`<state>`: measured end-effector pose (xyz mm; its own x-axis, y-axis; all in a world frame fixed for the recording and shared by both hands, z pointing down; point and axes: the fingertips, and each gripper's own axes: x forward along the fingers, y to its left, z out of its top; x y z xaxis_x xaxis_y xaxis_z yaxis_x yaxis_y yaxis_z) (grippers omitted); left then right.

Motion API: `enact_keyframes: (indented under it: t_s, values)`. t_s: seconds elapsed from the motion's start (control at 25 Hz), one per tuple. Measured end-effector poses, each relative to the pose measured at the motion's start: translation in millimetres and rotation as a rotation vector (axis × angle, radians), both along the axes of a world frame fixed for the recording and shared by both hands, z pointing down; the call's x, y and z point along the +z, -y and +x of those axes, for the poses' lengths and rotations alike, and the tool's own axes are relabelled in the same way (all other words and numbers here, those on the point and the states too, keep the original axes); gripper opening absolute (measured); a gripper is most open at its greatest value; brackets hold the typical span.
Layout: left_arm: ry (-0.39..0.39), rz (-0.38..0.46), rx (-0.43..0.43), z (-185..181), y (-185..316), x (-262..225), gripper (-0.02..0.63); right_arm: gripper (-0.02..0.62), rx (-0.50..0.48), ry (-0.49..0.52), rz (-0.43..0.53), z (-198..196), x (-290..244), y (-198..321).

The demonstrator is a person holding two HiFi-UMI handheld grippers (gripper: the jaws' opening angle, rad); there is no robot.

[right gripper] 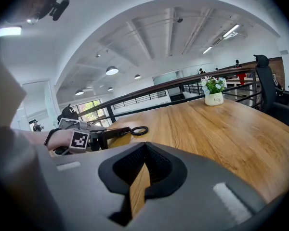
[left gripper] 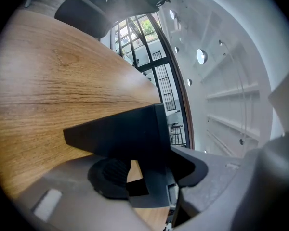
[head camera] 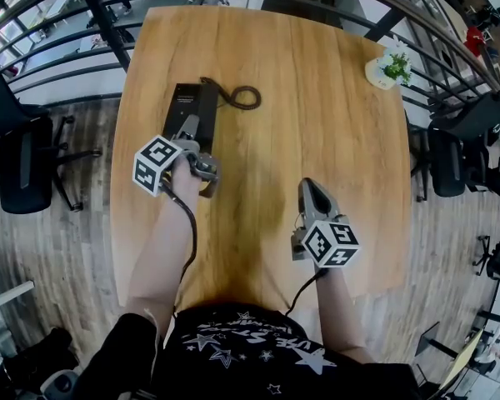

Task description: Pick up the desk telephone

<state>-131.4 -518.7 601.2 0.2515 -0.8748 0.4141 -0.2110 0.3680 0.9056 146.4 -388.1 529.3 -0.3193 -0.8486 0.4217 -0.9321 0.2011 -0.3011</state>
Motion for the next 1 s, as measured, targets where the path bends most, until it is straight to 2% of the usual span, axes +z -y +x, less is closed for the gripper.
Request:
enact_keyframes:
  t_s: [0.2, 0.6, 0.8, 1.0]
  values:
    - [0.008, 0.002, -0.004, -1, -1, -4, 0.21, 0.002, -0.005, 0.003, -0.001, -2, 1, -4]
    - [0.023, 0.043, 0.055, 2, -11, -21, 0.195, 0.002, -0.019, 0.007, 0.011, -2, -4, -1]
    - [-0.037, 0.099, 0.091, 7, -27, -33, 0.192, 0.002, -0.038, 0.013, 0.028, -9, -9, -4]
    - [-0.054, 0.151, 0.135, 11, -49, -44, 0.19, 0.002, -0.035, 0.031, 0.054, -12, -19, -10]
